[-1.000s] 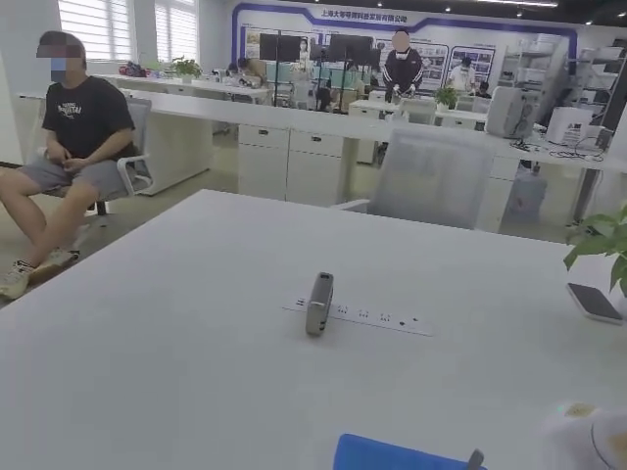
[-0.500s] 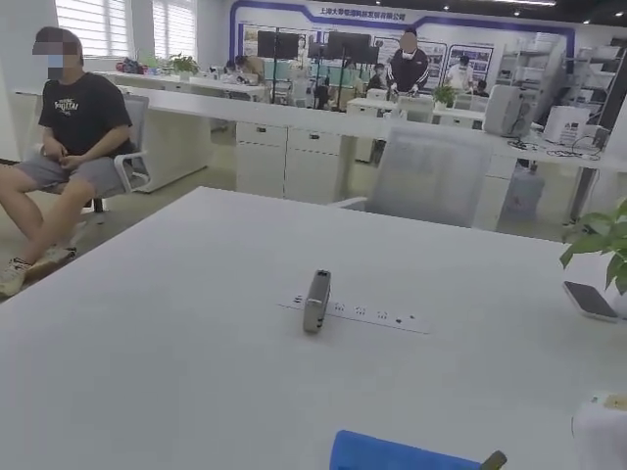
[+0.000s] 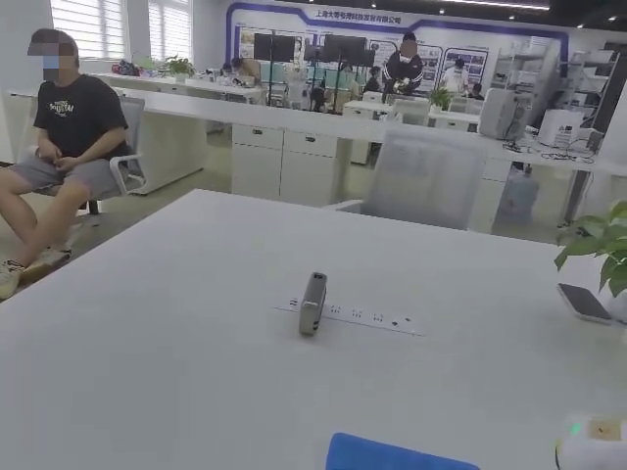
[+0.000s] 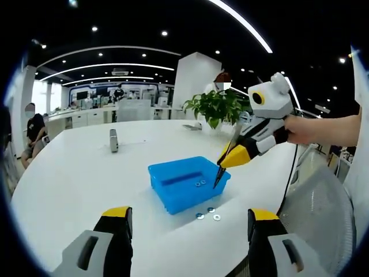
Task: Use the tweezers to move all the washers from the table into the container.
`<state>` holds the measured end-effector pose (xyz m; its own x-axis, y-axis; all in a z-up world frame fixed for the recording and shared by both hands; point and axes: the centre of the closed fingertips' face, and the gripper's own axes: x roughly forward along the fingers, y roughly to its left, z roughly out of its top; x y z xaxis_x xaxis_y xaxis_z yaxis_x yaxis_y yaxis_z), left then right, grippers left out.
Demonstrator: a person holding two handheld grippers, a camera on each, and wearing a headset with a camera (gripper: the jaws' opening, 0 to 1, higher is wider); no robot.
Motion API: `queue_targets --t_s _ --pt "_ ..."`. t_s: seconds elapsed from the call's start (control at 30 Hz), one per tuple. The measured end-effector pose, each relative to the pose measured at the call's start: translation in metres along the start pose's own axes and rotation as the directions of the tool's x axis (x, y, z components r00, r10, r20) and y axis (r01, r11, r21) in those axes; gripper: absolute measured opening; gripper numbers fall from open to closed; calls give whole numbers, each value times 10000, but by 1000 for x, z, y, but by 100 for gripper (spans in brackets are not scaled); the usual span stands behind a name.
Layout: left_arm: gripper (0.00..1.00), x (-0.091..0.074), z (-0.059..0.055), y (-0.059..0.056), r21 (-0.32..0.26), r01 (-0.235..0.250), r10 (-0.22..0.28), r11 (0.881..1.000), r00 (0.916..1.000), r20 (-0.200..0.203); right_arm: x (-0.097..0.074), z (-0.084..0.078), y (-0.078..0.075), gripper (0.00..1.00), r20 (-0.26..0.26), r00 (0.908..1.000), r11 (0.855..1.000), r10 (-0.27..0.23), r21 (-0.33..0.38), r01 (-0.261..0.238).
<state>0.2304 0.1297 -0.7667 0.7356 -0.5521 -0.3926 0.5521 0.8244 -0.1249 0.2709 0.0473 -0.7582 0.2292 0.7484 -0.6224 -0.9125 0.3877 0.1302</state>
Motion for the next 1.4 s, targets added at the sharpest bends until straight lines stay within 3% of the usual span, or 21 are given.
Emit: queue_targets --t_s 0.23,0.33,0.57,1.0,1.4 --pt "83 0 0 0 -7 3 -3 10000 10000 -27 9 -17 8 1 -542 9976 9990 442 4 -442" --pt "83 0 -1 -1 12 27 -27 10000 10000 -39 17 -32 12 2 -967 9923 9956 771 613 -714" --pt "83 1 -1 0 8 29 -29 10000 9999 -103 27 -53 12 3 -1527 9842 9929 896 911 -763" --pt "83 1 -2 2 -16 8 -8 10000 10000 -96 33 -48 16 4 -1705 9810 9940 924 733 -809" --pt "83 1 -3 3 28 -39 40 10000 9999 -160 34 -49 25 4 -1968 9757 9952 969 46 -979"
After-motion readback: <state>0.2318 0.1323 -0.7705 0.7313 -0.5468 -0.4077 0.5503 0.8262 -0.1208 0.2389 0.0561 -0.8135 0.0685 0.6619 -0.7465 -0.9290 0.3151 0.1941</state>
